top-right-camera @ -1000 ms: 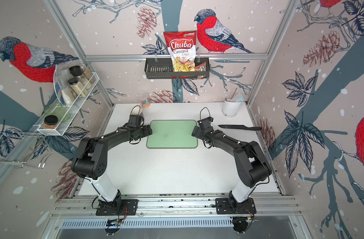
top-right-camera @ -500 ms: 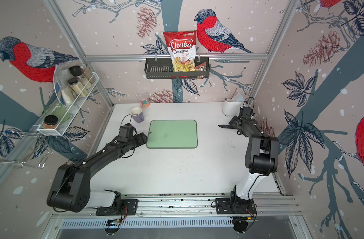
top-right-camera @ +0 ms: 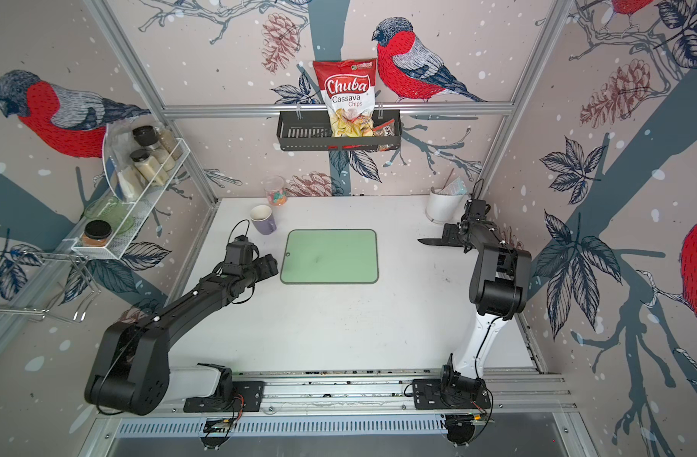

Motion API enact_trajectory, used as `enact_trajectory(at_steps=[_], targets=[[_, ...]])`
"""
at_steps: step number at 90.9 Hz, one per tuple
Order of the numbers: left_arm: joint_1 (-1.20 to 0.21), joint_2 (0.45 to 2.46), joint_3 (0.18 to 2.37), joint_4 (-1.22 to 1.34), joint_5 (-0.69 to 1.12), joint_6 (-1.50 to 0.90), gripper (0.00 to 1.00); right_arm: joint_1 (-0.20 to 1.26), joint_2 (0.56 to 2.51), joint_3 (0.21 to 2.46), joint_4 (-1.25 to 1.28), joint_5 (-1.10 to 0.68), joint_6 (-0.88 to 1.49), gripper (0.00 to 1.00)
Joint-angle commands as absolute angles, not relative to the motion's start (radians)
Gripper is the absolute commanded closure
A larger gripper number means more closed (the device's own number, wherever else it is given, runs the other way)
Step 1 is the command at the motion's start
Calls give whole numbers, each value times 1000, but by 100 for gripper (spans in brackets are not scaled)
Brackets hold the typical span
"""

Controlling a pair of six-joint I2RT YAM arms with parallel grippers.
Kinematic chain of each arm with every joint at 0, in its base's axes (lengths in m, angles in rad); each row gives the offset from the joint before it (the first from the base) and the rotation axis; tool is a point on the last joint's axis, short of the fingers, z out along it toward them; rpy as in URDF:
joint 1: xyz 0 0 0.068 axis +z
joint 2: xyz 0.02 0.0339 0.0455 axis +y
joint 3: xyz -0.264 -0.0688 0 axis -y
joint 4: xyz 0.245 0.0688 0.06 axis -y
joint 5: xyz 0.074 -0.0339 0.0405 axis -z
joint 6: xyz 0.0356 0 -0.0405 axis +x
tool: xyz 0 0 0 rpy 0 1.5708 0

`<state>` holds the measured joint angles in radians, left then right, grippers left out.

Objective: Align the knife with the edge of the cutting board
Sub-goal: Pick up the knife at the center of the board.

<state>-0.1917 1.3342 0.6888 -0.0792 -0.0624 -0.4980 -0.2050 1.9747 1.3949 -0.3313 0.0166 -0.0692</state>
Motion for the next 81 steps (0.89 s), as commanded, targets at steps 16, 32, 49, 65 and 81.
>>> enact_trajectory(at_steps=[16, 32, 49, 65, 81], targets=[[-197, 1324, 686, -37, -110, -496, 16, -250, 2014, 1452, -370, -111, -322, 0], [-199, 1352, 697, -36, -110, -497, 16, -289, 2039, 1555, -506, -233, -516, 0], [-207, 1385, 713, -45, -115, -493, 16, -306, 2086, 1550, -546, -289, -635, 0], [-226, 1408, 725, -53, -133, -482, 16, -346, 2115, 1555, -549, -310, -674, 0], [-234, 1425, 739, -63, -150, -472, 16, -386, 2115, 1557, -519, -373, -650, 1]])
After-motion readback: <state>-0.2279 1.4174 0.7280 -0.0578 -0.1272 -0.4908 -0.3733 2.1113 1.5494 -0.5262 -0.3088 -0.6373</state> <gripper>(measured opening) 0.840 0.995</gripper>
